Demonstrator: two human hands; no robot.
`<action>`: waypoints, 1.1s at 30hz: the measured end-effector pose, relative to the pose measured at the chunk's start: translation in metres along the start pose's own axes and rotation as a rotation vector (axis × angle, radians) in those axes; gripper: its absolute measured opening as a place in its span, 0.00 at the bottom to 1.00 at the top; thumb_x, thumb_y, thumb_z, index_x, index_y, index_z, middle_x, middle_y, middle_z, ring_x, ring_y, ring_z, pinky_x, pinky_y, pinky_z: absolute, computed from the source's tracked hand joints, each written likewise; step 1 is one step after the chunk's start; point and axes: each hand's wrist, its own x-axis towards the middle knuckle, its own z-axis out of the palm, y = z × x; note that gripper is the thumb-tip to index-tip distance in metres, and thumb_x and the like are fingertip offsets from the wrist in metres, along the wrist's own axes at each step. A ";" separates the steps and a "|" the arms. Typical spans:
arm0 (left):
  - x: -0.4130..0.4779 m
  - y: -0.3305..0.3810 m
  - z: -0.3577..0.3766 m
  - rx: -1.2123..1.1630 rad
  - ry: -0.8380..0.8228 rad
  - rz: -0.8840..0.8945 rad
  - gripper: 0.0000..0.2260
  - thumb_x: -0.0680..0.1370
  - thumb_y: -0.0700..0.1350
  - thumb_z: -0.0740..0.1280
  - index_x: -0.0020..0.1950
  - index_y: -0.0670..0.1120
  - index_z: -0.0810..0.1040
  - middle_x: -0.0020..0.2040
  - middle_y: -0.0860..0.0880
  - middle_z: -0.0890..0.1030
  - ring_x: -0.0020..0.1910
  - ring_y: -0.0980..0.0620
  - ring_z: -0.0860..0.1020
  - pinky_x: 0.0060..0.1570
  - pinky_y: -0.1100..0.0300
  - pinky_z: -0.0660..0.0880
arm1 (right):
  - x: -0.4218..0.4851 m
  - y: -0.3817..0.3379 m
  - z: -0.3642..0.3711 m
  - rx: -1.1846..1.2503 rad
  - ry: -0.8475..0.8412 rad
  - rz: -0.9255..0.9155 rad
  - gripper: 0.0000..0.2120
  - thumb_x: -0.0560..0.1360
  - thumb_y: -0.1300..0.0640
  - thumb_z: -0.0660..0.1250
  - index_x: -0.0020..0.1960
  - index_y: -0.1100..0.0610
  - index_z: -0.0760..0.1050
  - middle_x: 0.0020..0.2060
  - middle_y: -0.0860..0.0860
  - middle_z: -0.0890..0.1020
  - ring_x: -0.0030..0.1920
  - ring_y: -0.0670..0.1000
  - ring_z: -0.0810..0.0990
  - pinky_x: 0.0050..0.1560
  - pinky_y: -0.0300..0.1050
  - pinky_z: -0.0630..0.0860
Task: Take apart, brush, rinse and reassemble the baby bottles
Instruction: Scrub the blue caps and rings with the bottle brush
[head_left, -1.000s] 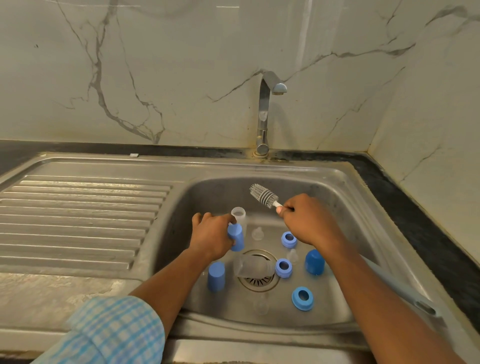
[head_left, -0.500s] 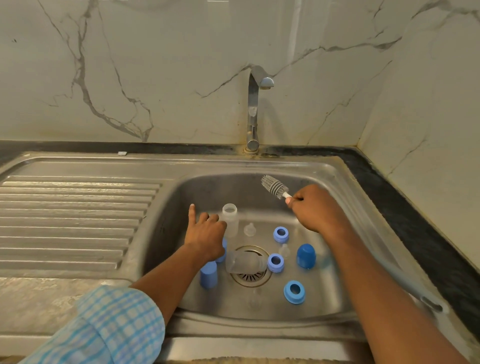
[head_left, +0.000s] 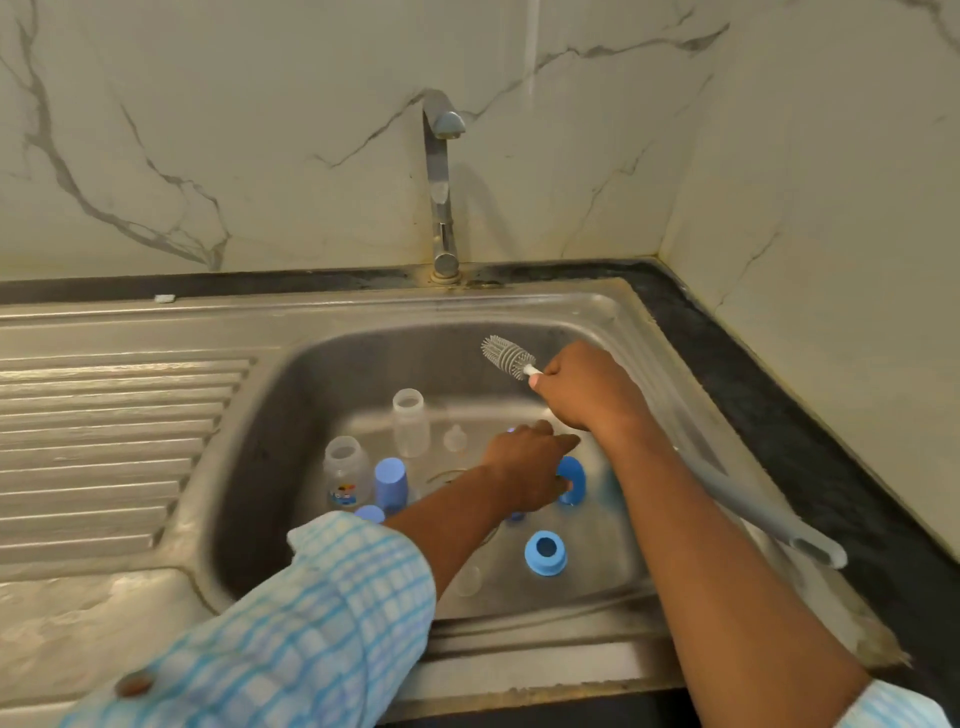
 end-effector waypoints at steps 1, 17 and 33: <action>0.007 0.004 0.003 0.018 -0.010 0.013 0.21 0.78 0.51 0.67 0.71 0.50 0.72 0.66 0.44 0.75 0.63 0.41 0.75 0.58 0.49 0.74 | 0.000 0.001 0.001 0.003 0.002 0.004 0.18 0.79 0.47 0.65 0.34 0.54 0.68 0.28 0.49 0.69 0.32 0.53 0.68 0.28 0.43 0.58; -0.056 -0.069 -0.054 -1.001 0.505 -0.401 0.14 0.81 0.40 0.66 0.67 0.44 0.77 0.47 0.46 0.80 0.41 0.48 0.77 0.45 0.53 0.77 | -0.016 -0.013 -0.008 0.047 0.112 -0.085 0.21 0.79 0.49 0.64 0.30 0.55 0.66 0.27 0.50 0.71 0.29 0.52 0.68 0.28 0.44 0.57; -0.104 -0.087 -0.082 -1.912 0.557 -0.378 0.15 0.85 0.39 0.56 0.68 0.47 0.76 0.62 0.41 0.81 0.54 0.45 0.82 0.51 0.53 0.79 | -0.040 -0.048 -0.006 -0.115 0.080 -0.253 0.06 0.77 0.51 0.68 0.52 0.49 0.82 0.39 0.48 0.82 0.41 0.51 0.79 0.44 0.47 0.76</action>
